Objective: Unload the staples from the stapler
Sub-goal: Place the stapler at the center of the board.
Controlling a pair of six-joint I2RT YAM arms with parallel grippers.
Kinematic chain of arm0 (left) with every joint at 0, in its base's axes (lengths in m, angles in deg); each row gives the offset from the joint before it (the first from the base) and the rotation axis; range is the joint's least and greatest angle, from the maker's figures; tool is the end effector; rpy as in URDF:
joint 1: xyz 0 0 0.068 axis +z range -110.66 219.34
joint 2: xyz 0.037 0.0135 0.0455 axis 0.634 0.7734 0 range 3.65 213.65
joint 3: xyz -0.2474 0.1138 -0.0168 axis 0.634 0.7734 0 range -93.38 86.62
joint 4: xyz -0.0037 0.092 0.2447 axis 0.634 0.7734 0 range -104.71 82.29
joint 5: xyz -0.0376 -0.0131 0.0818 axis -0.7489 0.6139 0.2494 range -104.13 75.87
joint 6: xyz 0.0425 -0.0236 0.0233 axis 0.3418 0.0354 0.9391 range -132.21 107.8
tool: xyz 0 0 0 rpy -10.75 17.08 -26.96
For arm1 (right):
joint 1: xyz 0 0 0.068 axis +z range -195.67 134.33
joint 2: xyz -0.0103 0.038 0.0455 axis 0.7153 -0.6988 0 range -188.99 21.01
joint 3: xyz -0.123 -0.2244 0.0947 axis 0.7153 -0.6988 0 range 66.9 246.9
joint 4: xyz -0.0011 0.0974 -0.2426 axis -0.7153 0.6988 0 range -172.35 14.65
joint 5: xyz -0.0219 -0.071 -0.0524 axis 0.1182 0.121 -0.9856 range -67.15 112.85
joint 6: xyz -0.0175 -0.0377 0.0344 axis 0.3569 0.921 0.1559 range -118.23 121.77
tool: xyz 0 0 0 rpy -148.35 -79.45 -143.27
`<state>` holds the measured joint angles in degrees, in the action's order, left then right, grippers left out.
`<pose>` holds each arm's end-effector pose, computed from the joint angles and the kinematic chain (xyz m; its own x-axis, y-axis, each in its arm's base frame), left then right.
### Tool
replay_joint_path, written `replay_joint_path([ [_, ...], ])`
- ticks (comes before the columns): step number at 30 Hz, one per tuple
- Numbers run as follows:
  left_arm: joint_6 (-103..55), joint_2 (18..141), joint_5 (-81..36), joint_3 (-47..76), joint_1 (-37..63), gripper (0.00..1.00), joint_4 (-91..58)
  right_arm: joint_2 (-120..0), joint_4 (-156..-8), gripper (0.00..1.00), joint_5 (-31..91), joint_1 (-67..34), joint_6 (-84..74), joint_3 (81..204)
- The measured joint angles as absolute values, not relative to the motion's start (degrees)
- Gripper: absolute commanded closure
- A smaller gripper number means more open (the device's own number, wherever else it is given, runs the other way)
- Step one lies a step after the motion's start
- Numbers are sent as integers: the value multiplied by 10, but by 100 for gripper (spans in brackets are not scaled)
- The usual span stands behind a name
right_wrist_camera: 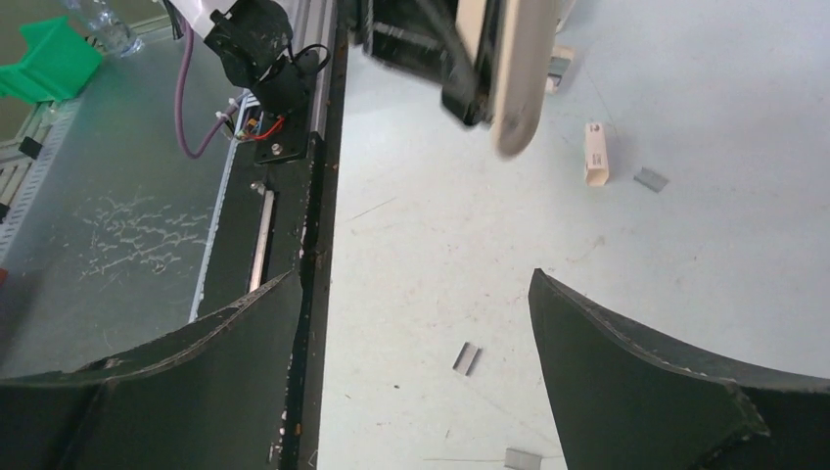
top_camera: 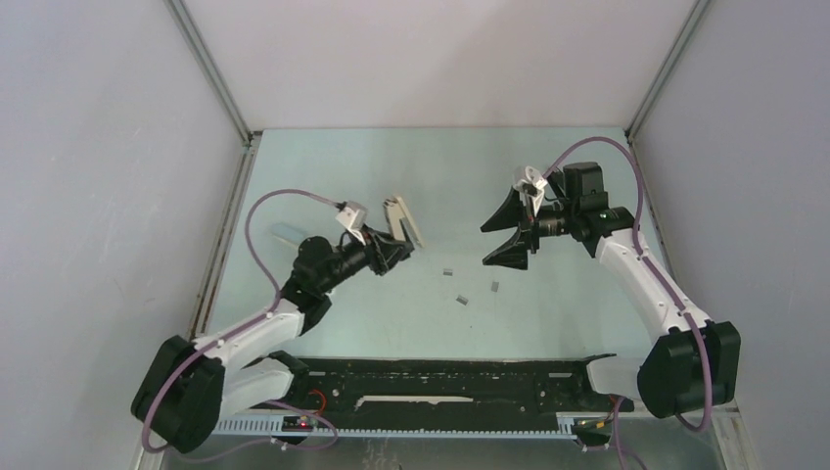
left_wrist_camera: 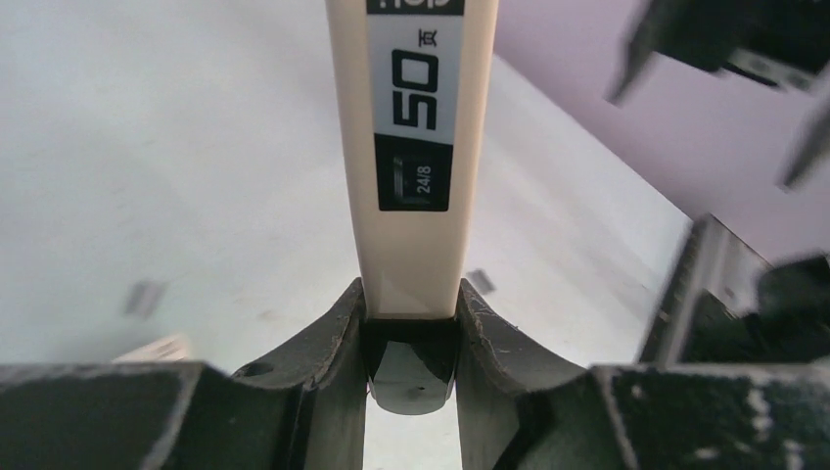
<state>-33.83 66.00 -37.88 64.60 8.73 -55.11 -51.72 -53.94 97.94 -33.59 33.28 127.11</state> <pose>0.1904 -0.1294 0.2347 -0.2986 -0.2153 -0.9298 0.7559 0.5414 -0.3681 0.2437 0.0873 0.3166 -0.1449 -0.1686 -0.9750 -0.9894 0.0126 0.1449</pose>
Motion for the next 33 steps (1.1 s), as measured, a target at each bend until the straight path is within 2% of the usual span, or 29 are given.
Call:
replay_joint_path([
  [4,-352,630,-305,623,139,100,-444,-511,-547,6,978,-344,324,1248],
  [12,-358,649,-177,516,234,100,-271,-485,-570,6,977,-353,307,1227],
  [20,-387,763,-109,395,294,100,-151,-478,-581,6,979,-360,297,1223],
  [33,-444,966,-102,234,331,100,-3,-478,-582,6,979,-363,295,1223],
])
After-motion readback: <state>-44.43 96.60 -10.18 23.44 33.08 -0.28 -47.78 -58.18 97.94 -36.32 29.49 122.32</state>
